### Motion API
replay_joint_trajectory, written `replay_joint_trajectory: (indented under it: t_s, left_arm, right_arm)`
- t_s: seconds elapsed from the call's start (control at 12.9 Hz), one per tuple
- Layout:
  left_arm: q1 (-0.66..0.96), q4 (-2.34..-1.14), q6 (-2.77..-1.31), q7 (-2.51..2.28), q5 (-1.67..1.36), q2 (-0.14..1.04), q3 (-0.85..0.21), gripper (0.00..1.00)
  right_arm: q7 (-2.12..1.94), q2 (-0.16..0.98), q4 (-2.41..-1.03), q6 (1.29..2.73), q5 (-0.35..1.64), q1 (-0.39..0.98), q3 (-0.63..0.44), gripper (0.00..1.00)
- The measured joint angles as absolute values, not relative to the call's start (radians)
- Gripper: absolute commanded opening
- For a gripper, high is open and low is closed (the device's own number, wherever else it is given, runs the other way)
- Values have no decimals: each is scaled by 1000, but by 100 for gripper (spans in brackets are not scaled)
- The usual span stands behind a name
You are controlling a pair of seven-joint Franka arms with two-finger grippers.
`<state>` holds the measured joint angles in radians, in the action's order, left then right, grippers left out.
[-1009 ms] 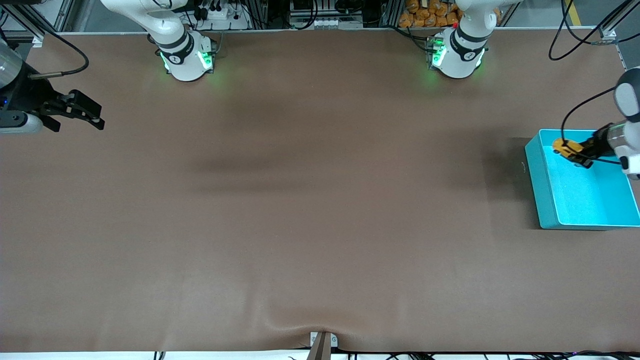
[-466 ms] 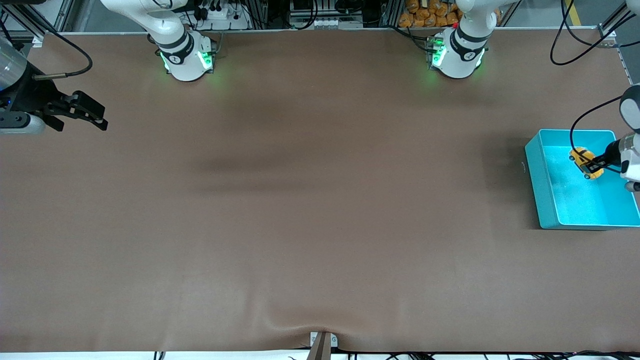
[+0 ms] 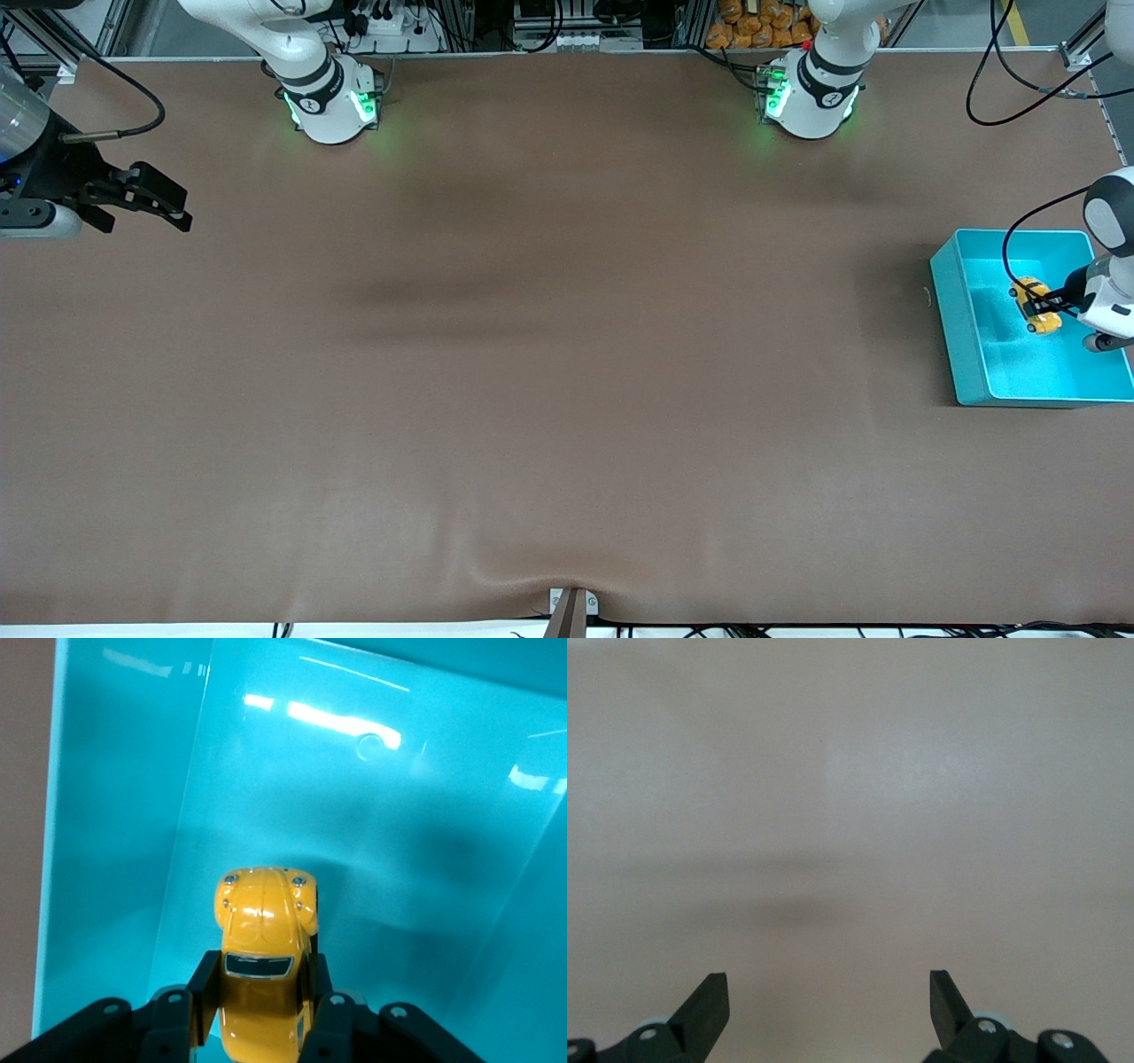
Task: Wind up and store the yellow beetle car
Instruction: 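Lift the car into the teal box and open the left gripper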
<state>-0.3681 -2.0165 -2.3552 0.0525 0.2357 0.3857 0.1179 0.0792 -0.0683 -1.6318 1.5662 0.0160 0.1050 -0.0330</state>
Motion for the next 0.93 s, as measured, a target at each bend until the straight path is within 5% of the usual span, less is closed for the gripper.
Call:
replay_joint_trajectory:
  t_s: [0.47, 0.62, 0.93]
  left_arm:
    - [-373, -2001, -2405, 60, 236, 466, 113, 3]
    - [-373, -1994, -2411, 60, 236, 481, 113, 43]
    - [-368, -1981, -2412, 35, 236, 490, 104, 83]
  right_arm:
    - [83, -68, -1633, 1566, 16, 105, -33, 100]
    - [84, -68, -1633, 1566, 16, 105, -33, 100]
    - [85, -68, -1633, 1566, 15, 105, -33, 100]
